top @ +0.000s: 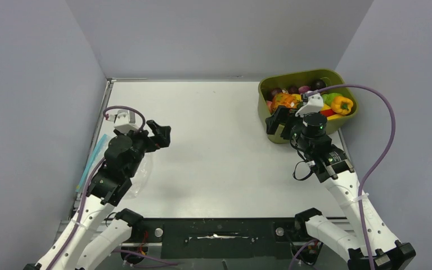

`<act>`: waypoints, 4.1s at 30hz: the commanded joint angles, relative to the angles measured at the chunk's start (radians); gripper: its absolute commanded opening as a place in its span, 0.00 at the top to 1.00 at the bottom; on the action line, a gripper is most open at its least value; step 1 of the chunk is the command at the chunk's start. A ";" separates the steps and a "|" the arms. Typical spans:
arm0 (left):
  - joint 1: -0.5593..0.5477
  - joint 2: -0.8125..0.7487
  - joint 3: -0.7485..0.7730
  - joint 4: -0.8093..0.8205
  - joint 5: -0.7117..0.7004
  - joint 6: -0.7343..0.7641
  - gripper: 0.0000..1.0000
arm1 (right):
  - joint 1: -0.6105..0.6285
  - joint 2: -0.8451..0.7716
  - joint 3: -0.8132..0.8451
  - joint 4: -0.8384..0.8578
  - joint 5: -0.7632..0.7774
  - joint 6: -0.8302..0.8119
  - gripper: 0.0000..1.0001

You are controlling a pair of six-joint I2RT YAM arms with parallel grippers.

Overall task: Place the food in the zip-top bag and seal the zipper
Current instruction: Pick up the zipper food storage bag at the center of the board.

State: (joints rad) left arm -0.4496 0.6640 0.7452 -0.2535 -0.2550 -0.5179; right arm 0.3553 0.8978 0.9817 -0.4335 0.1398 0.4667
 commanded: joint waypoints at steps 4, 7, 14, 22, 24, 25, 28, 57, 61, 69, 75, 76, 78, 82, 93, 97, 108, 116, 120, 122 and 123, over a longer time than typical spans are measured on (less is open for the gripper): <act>0.005 0.019 0.001 0.116 -0.073 0.070 0.03 | 0.006 -0.025 0.019 0.039 0.021 -0.014 0.02; 0.006 0.053 -0.007 0.125 -0.109 0.067 0.02 | 0.005 -0.024 0.009 0.048 0.032 -0.011 0.02; 0.009 0.171 0.017 0.048 -0.267 -0.001 0.03 | 0.005 0.013 0.038 0.014 0.040 -0.010 0.02; 0.163 0.324 0.033 -0.037 -0.253 -0.111 0.19 | 0.003 -0.016 0.021 0.006 0.051 -0.013 0.02; 0.243 0.378 0.048 -0.084 -0.225 -0.159 0.22 | 0.003 -0.021 0.023 0.008 0.052 -0.018 0.02; 0.278 0.402 0.053 -0.099 -0.203 -0.174 0.23 | 0.003 -0.022 0.027 0.006 0.052 -0.019 0.02; 0.327 0.462 0.059 -0.127 -0.200 -0.216 0.28 | 0.003 -0.025 0.037 -0.003 0.053 -0.020 0.03; 0.294 0.741 0.014 -0.095 -0.098 -0.248 0.39 | 0.003 -0.060 -0.003 0.006 0.068 -0.009 0.02; 0.267 0.783 0.021 -0.108 -0.094 -0.251 0.40 | 0.003 -0.061 -0.005 0.007 0.062 -0.002 0.02; 0.236 0.835 0.009 -0.075 -0.102 -0.229 0.54 | 0.002 -0.075 -0.015 0.000 0.061 0.004 0.02; 0.227 0.842 -0.001 -0.044 -0.074 -0.205 0.70 | 0.003 -0.088 -0.017 -0.008 0.068 0.006 0.03; 0.226 0.839 -0.005 -0.037 -0.068 -0.205 0.73 | 0.003 -0.090 -0.017 -0.007 0.069 0.007 0.02; 0.225 0.828 -0.009 -0.029 -0.046 -0.203 0.80 | 0.002 -0.095 -0.019 -0.006 0.071 0.013 0.02; 0.195 0.781 -0.004 -0.024 -0.013 -0.200 1.00 | 0.002 -0.101 -0.030 0.006 0.039 0.046 0.02; 0.124 0.624 0.062 -0.026 0.131 -0.164 1.00 | 0.004 -0.139 -0.088 0.102 -0.074 0.069 0.01; 0.115 0.578 0.098 -0.048 0.197 -0.163 1.00 | 0.006 -0.189 -0.172 0.248 -0.201 -0.007 0.03; 0.082 0.482 0.185 -0.074 0.562 -0.026 1.00 | 0.033 -0.172 -0.307 0.521 -0.364 -0.181 0.16; 0.065 0.345 0.169 -0.065 0.714 0.088 1.00 | 0.083 -0.128 -0.335 0.616 -0.507 -0.363 0.14; 0.063 0.308 0.187 -0.008 0.969 0.080 1.00 | 0.098 -0.086 -0.337 0.647 -0.591 -0.414 0.14; 0.060 0.288 0.183 0.042 1.074 0.056 1.00 | 0.112 -0.068 -0.344 0.697 -0.603 -0.392 0.15; 0.059 0.278 0.176 0.066 1.115 0.046 1.00 | 0.120 -0.060 -0.349 0.734 -0.610 -0.375 0.15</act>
State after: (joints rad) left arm -0.3809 0.9897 0.8799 -0.3229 0.5785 -0.4683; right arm 0.4496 0.8143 0.6476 0.1276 -0.3931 0.1135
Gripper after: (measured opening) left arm 0.009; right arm 0.859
